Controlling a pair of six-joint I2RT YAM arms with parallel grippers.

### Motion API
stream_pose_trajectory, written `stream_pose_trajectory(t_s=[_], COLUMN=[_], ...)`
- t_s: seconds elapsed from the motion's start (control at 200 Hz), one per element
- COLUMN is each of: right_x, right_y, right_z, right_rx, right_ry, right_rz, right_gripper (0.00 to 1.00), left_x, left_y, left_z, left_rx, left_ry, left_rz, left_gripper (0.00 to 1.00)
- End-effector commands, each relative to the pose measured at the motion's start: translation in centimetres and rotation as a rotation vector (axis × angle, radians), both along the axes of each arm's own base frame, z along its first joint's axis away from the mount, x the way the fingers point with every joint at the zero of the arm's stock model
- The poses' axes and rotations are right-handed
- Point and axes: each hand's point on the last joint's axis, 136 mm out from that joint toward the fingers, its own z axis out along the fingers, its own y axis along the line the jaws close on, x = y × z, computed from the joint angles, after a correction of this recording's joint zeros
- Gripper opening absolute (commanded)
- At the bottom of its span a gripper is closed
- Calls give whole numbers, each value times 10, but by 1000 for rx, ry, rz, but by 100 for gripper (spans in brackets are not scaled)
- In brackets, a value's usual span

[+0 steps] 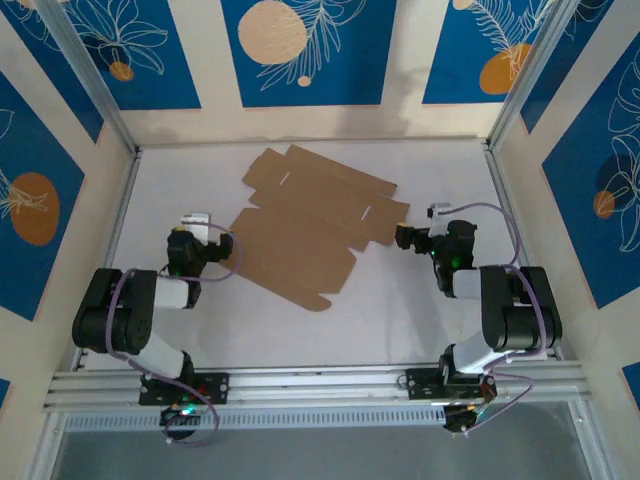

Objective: Fold the paper box

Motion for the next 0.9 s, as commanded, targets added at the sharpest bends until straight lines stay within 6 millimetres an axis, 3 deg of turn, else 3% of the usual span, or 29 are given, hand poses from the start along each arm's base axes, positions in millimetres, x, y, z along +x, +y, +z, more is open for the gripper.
stream_pose_trajectory(t_s=[0.0,0.895], right_x=[7,7], right_y=[-2,-1], right_z=[8,8], right_rx=[1,2], right_ry=[-29,-29], right_rz=[-5,-7], right_gripper=[99,99], left_x=[6,7], left_y=[-7,-7], left_z=[9,9], left_rx=[9,-2], left_ry=[-34,-30], left_rz=[-35,-40], left_gripper=[100,100])
